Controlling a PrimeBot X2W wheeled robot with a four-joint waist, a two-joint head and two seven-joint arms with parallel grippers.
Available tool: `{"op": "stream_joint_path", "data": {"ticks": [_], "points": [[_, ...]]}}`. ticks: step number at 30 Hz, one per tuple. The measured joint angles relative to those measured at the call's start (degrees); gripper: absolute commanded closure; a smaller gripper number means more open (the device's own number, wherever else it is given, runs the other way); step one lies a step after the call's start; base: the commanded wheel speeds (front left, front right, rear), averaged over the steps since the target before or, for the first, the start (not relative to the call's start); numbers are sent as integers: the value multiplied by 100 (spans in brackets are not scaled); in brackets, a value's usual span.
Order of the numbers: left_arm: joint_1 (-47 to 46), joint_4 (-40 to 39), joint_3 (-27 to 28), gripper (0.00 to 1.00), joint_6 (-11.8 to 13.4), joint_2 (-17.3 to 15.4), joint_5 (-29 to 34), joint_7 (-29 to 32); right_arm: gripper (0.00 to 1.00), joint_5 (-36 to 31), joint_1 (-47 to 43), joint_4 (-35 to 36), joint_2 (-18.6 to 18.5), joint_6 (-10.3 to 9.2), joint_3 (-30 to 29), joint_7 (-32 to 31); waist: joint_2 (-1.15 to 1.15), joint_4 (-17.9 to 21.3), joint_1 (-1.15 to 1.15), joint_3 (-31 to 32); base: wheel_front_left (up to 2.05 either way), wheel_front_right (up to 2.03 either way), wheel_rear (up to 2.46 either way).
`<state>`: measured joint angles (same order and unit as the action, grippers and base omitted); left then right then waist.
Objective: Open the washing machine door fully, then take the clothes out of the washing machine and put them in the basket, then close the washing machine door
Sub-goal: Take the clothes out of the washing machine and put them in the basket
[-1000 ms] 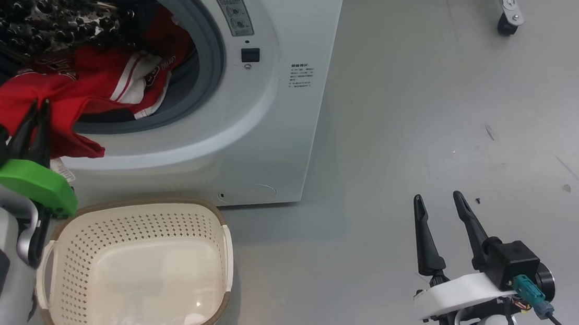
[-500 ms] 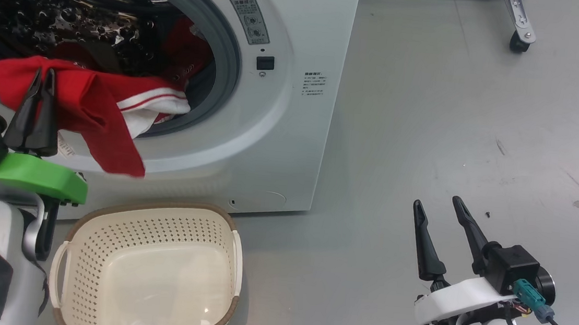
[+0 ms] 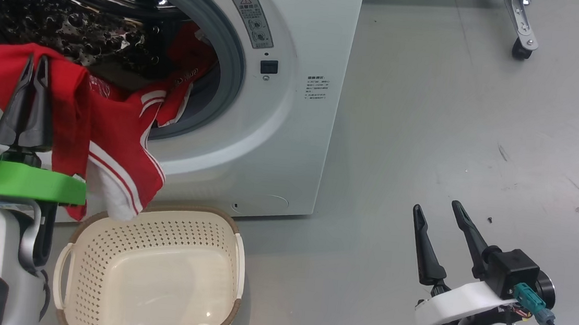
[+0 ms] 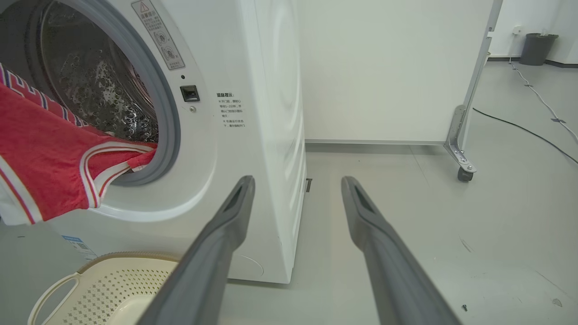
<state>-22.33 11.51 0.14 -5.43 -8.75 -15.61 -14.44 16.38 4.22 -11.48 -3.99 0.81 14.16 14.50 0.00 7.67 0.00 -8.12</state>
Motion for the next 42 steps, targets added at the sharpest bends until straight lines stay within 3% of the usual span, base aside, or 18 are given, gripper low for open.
{"op": "stream_joint_path", "data": {"ticks": [14, 23, 32, 42], "points": [[74, -1249, 203, 100, -19, 97, 104, -2, 0, -40, -13, 0, 31, 45, -46, 1, 0, 8, 0, -3, 0, 0, 0], [163, -1606, 227, 100, -35, 180, 127, -29, 0, -43, -21, -1, 44, 67, -66, 1, 0, 33, 0, -13, 0, 0, 0], [695, -1259, -102, 100, -92, 189, 134, 37, 0, -98, -30, 5, 57, 113, -76, 1, 0, 75, 0, -154, 0, 0, 0], [1095, -547, -318, 100, -94, 167, 134, 701, 0, -149, -27, 5, 74, 115, -76, 0, 0, 135, 0, -351, 0, 0, 0]]}}
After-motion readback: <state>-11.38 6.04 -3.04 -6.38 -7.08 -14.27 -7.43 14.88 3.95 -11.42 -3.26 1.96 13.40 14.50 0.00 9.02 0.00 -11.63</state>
